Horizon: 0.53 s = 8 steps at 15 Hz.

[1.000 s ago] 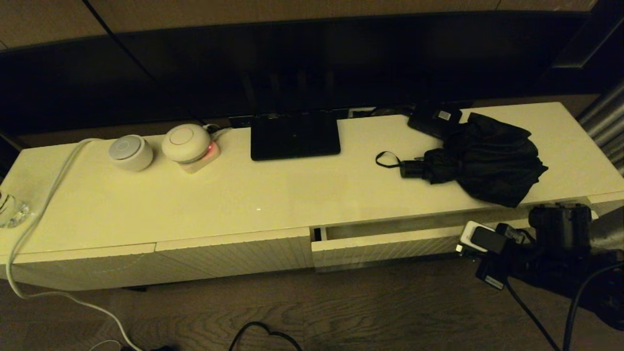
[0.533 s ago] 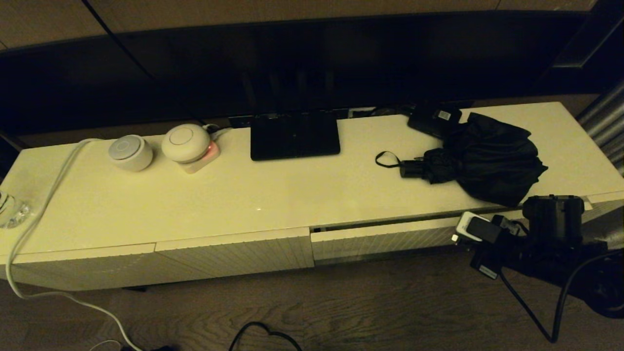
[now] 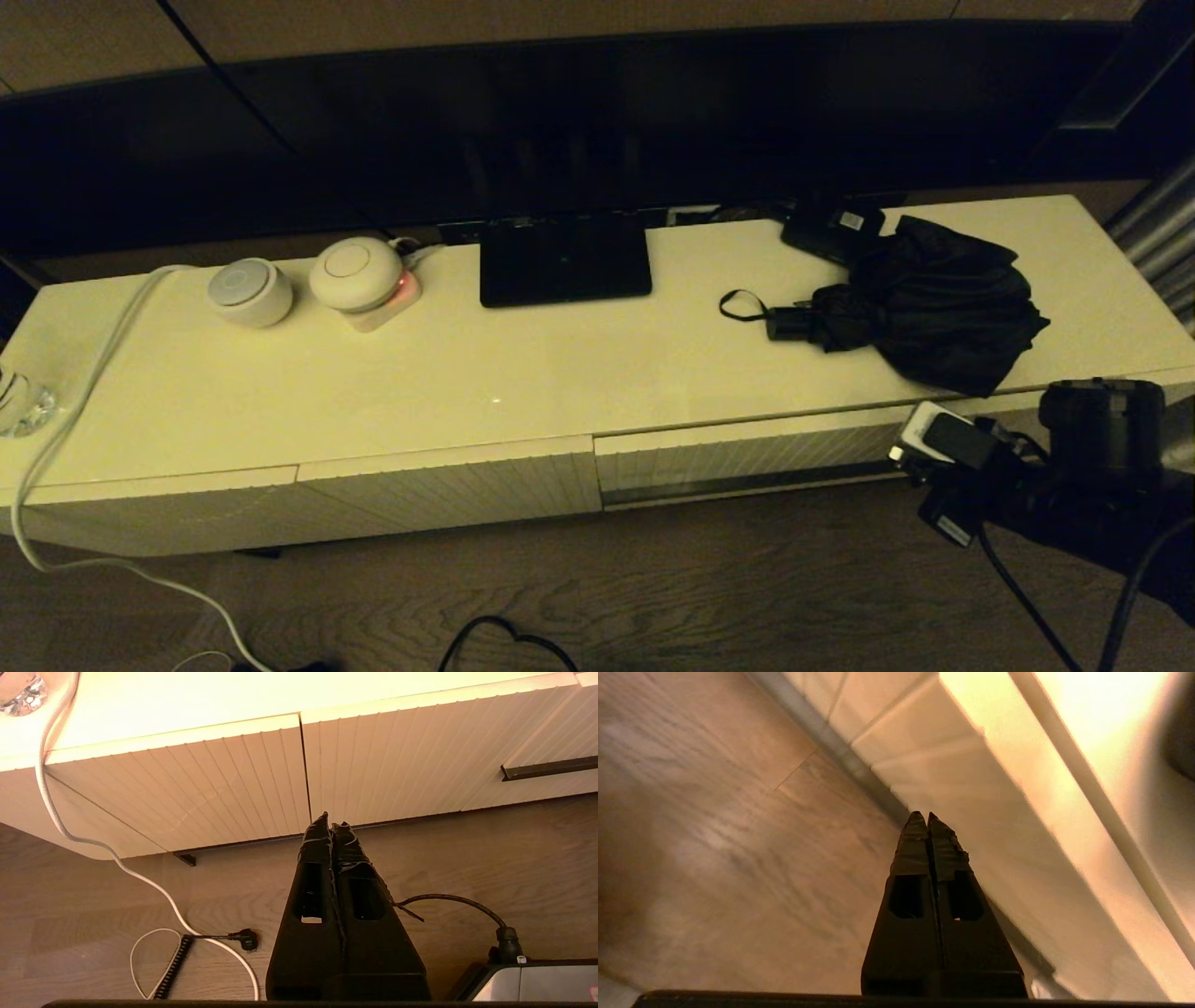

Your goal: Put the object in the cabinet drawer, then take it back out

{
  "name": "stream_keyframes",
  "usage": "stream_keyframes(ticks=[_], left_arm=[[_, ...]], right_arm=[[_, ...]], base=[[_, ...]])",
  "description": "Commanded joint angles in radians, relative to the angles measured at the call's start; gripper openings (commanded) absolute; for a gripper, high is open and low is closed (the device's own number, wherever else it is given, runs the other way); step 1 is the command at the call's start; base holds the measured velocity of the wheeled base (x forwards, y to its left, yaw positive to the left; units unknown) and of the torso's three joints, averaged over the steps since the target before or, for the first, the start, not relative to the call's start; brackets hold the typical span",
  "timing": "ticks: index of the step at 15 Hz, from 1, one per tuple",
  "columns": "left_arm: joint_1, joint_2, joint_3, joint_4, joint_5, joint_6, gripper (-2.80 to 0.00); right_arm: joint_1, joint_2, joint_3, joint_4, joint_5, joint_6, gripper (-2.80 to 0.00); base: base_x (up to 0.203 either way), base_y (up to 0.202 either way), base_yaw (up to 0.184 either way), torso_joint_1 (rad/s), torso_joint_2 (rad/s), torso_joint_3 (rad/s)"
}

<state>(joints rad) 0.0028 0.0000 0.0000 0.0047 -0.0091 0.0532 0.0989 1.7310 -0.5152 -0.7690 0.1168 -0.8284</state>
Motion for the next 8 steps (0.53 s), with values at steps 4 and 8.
stream_keyframes(ticks=[4, 8], left_arm=[[0.0, 0.0, 0.003, 0.0, 0.0, 0.0, -2.8], [0.0, 0.0, 0.003, 0.0, 0.0, -0.001, -2.8]], right_arm=[[0.025, -0.462, 0.198, 0.148, 0.005, 0.076, -2.8], [0.014, -0.859, 0.294, 0.338, 0.0, 0.215, -2.8]], base=[[0.0, 0.0, 0.0, 0.0, 0.0, 0.0], [0.0, 0.0, 0.0, 0.0, 0.0, 0.0]])
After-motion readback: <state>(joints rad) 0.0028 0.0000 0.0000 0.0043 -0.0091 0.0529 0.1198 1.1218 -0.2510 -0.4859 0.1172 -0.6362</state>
